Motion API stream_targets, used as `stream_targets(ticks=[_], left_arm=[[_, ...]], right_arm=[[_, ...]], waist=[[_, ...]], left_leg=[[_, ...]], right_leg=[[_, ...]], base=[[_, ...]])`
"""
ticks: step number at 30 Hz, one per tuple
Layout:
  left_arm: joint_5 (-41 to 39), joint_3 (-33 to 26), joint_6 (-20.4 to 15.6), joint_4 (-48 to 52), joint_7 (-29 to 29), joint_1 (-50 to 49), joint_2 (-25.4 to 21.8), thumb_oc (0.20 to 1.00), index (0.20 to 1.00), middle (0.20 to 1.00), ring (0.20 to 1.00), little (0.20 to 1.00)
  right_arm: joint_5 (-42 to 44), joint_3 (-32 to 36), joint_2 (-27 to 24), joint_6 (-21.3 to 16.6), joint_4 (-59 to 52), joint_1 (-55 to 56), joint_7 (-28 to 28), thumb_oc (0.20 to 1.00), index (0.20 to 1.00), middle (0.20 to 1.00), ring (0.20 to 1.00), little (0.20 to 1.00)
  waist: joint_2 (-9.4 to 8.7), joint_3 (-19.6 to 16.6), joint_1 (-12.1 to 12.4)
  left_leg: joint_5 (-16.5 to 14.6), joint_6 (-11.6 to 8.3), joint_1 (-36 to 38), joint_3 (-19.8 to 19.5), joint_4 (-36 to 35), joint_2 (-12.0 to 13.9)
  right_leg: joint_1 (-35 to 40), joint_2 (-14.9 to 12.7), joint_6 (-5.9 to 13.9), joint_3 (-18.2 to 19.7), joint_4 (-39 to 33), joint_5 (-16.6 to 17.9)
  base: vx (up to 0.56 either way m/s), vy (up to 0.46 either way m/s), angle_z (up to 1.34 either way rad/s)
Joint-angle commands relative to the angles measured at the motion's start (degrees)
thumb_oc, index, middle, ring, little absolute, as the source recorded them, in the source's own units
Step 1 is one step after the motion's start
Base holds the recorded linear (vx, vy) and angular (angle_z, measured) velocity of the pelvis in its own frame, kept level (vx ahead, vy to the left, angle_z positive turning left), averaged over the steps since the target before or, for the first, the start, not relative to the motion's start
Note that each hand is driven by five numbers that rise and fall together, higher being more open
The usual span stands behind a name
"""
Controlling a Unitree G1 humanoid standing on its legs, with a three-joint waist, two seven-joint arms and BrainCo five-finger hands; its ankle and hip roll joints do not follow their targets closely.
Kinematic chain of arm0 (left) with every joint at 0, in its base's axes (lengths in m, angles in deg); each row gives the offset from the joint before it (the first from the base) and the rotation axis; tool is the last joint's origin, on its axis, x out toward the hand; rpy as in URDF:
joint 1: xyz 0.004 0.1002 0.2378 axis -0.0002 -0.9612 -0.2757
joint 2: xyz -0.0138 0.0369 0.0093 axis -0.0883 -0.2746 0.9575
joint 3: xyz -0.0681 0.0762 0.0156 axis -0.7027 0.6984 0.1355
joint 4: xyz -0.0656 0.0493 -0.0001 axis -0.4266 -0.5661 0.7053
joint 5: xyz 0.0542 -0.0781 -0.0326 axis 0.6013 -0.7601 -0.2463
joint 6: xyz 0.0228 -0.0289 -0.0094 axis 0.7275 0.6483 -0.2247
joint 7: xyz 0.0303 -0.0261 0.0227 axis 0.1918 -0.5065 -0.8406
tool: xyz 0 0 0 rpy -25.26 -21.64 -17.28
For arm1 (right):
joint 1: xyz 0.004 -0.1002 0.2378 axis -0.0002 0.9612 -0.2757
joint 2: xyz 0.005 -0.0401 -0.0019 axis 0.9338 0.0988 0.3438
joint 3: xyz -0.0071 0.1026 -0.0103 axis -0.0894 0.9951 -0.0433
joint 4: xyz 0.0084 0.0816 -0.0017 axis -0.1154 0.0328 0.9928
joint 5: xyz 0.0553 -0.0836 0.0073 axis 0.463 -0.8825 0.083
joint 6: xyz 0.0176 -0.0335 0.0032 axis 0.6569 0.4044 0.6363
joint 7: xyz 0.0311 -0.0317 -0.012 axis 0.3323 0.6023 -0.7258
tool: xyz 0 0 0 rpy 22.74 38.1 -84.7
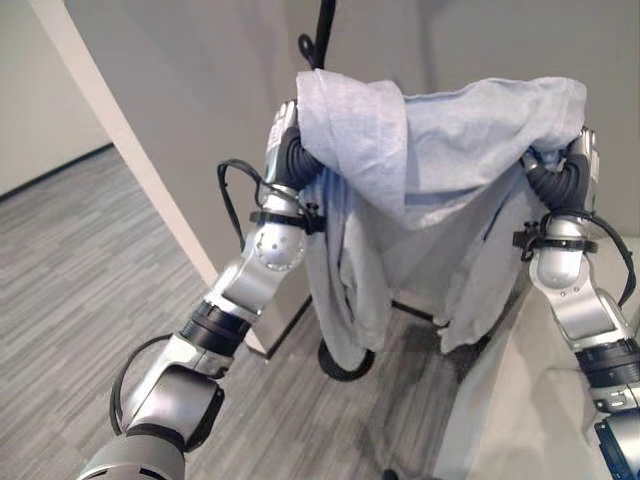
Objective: Hang the clothes on the sofa on the clothes rack.
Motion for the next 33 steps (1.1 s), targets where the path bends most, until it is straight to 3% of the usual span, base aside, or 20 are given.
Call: stream_targets(ticks=[1,2,3,4,5,6,7,8,9,12,20,30,31,32,33], left_arm=[[-1.9,-4.2,-2.4,2.7,-0.2,-0.1,-1.6,0.200,0.200,0.200,0.200,0.200],[-1.8,-4.5,-2.3,2.7,-0.1,-0.3,-1.5,0.200,0.200,0.200,0.200,0.200],[-1.8,-4.6,-2.3,2.7,-0.1,-0.4,-1.5,0.200,0.200,0.200,0.200,0.200],[-1.5,-4.7,-2.2,2.5,-0.3,-0.3,-1.5,0.200,0.200,0.200,0.200,0.200],[-1.2,-4.7,-2.2,2.3,-0.7,-0.4,-1.9,0.200,0.200,0.200,0.200,0.200],[-1.2,-4.7,-2.2,2.3,-0.7,-0.3,-1.9,0.200,0.200,0.200,0.200,0.200],[-1.0,-4.3,-2.3,1.9,-1.1,0.1,-2.2,0.200,0.200,0.200,0.200,0.200],[-1.0,-4.3,-2.3,1.9,-1.1,0.1,-2.2,0.200,0.200,0.200,0.200,0.200],[-0.5,-4.2,-2.2,1.7,-0.9,-0.3,-2.6,0.200,0.200,0.200,0.200,0.200],[0.3,-4.3,-2.2,2.2,-0.3,-1.8,-3.5,0.200,0.200,0.200,0.200,0.200],[0.4,-5.1,-2.3,3.0,0.1,-4.2,-5.1,0.200,0.200,0.200,0.200,0.200],[0.7,-6.7,-2.2,4.9,-0.6,-5.4,-6.4,0.200,0.200,0.200,0.200,0.200],[0.8,-7.0,-2.2,5.3,-0.6,-5.4,-6.6,0.200,0.200,0.200,0.200,0.200],[0.3,-7.2,-2.2,5.3,-0.6,-5.3,-6.3,0.200,0.200,0.200,0.200,0.200],[0.0,-6.9,-2.0,5.2,-0.9,-4.7,-6.0,0.200,0.200,0.200,0.200,0.200]], right_arm=[[1.1,2.7,-2.1,-2.7,-2.9,0.7,1.5,0.200,0.200,0.200,0.200,0.200],[1.1,2.7,-2.3,-2.6,-2.9,0.7,1.4,0.200,0.200,0.200,0.200,0.200],[1.1,2.7,-2.3,-2.6,-3.0,0.7,1.4,0.200,0.200,0.200,0.200,0.200],[0.9,2.7,-2.4,-2.6,-3.0,0.6,1.3,0.200,0.200,0.200,0.200,0.200],[0.8,2.4,-2.4,-2.8,-2.8,0.2,1.4,0.200,0.200,0.200,0.200,0.200],[0.8,2.4,-2.4,-2.9,-2.6,0.1,1.4,0.200,0.200,0.200,0.200,0.200],[0.7,2.4,-2.8,-2.5,-2.3,0.1,1.6,0.200,0.200,0.200,0.200,0.200],[0.7,2.5,-2.8,-2.5,-2.3,0.0,1.6,0.200,0.200,0.200,0.200,0.200],[0.1,1.9,-1.9,-2.2,-2.7,0.1,1.0,0.200,0.200,0.200,0.200,0.200],[-0.6,1.6,-1.2,-1.8,-3.0,0.8,0.0,0.200,0.200,0.200,0.200,0.200],[-1.2,0.3,1.2,-1.2,-3.0,0.6,-1.8,0.200,0.200,0.200,0.200,0.200],[-1.8,-0.7,3.3,-0.9,-3.1,0.0,-3.0,0.200,0.200,0.200,0.200,0.200],[-2.2,-0.6,3.7,-1.0,-3.3,0.3,-3.3,0.200,0.200,0.200,0.200,0.200],[-2.7,-0.1,3.9,-0.9,-4.0,0.9,-3.8,0.200,0.200,0.200,0.200,0.200],[-3.0,0.0,3.9,-0.6,-4.5,0.6,-3.7,0.200,0.200,0.200,0.200,0.200]], waist=[[-1.98,-0.3,0.2],[-2.48,0.0,0.7],[-2.53,0.0,0.9],[-2.95,0.6,1.9],[-2.47,1.5,3.8],[-2.64,1.4,3.6],[-2.17,2.1,4.3],[-2.19,2.1,4.3],[-0.74,0.8,4.7],[-0.12,-0.9,5.1],[-0.52,-3.0,6.9],[-1.76,-3.0,8.3],[-1.84,-2.7,8.7],[-1.18,-1.2,8.4],[-0.73,0.9,7.6]], left_leg=[[5.7,2.44,4.0,8.9,0.1,3.7],[2.7,2.69,2.6,10.0,-3.3,4.0],[2.6,2.88,3.1,10.4,-3.8,3.8],[0.0,2.39,1.3,10.3,-12.1,2.8],[3.9,1.17,-2.4,8.5,-19.9,1.0],[4.8,1.13,-2.0,8.3,-21.1,0.7],[7.8,0.18,-4.6,8.6,-23.8,0.0],[7.9,0.19,-4.5,8.6,-23.9,-0.1],[7.8,-0.09,-1.5,8.7,-26.8,-0.2],[7.3,0.15,2.4,9.3,-29.4,-0.7],[5.1,2.16,6.1,11.2,-30.8,-2.2],[2.8,4.04,5.8,11.7,-30.0,-3.8],[1.5,4.99,5.5,11.5,-28.4,-4.5],[0.3,6.55,6.2,10.9,-27.5,-5.8],[0.2,7.91,6.3,10.6,-27.0,-6.7]], right_leg=[[1.2,-3.0,5.50,1.2,-5.2,1.4],[1.5,-3.7,5.79,0.8,-5.2,1.4],[1.6,-3.8,5.97,1.1,-5.2,1.2],[2.1,-4.8,6.71,0.8,-5.3,0.9],[4.0,-4.5,7.00,1.1,-5.9,0.5],[3.9,-4.7,7.01,0.9,-5.9,0.4],[5.4,-4.6,7.04,0.5,-6.0,-0.6],[5.4,-4.6,7.05,0.5,-6.0,-0.6],[6.2,-4.3,7.61,0.7,-5.9,-1.1],[7.4,-5.4,8.19,0.4,-5.9,-1.6],[8.5,-8.8,10.01,0.8,-5.6,-1.8],[6.9,-10.9,11.80,0.9,-4.7,-0.8],[6.2,-11.9,12.49,0.8,-2.2,-1.0],[2.5,-13.9,13.24,2.1,7.3,1.4],[-1.7,-14.9,12.61,3.9,15.9,5.7]], base=[[0.03,0.016,0.03],[0.04,0.039,0.36],[0.04,0.068,0.39],[0.06,0.113,0.37],[0.04,0.096,0.27],[0.06,0.103,0.22],[0.03,0.048,0.06],[0.15,0.184,-0.02],[0.12,0.132,0.00],[0.17,0.170,-0.31],[0.11,0.141,-0.13],[0.04,0.105,-0.01],[0.01,0.305,-0.03],[-0.08,0.388,-0.07],[-0.13,0.325,0.01]])
